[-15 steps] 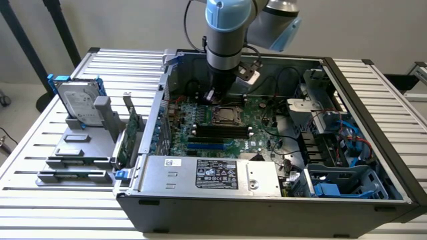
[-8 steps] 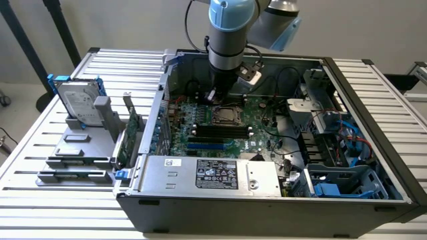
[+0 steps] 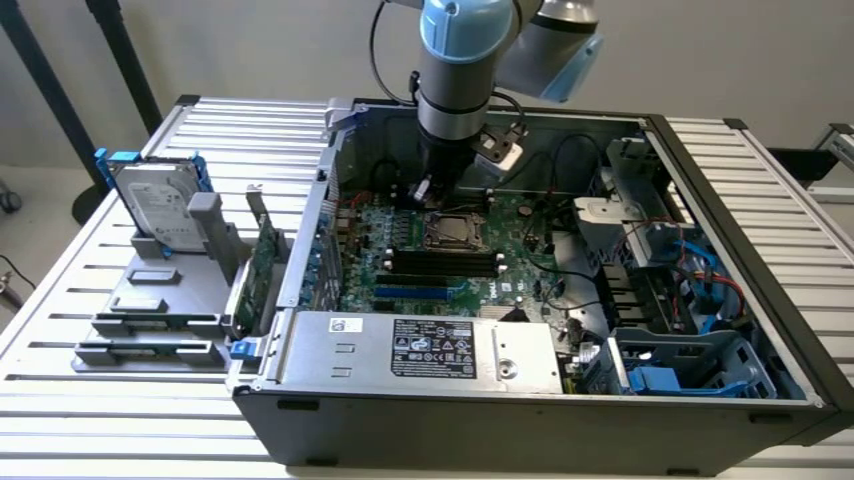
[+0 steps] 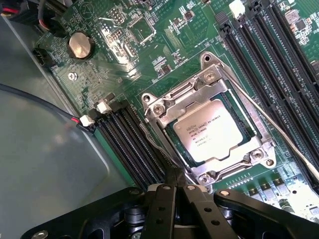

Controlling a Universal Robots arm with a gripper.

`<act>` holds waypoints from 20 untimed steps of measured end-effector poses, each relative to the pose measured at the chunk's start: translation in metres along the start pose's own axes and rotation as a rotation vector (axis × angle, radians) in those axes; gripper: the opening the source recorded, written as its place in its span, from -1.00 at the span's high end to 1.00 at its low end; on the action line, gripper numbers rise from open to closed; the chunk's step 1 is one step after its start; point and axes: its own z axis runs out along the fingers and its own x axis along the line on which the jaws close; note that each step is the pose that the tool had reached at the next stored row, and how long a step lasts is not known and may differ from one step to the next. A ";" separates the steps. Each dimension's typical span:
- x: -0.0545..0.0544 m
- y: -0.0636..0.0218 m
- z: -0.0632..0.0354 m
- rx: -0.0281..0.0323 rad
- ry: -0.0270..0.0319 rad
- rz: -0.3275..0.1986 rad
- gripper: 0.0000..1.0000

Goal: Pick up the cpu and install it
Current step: 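Close the cpu cover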

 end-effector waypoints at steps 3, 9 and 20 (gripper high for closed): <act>0.001 0.0007 0.0000 0.0016 -0.0013 0.001 0.79; 0.003 0.0022 0.0002 0.0025 -0.0020 0.001 0.79; 0.006 0.0029 0.0007 0.0062 -0.0044 0.002 0.79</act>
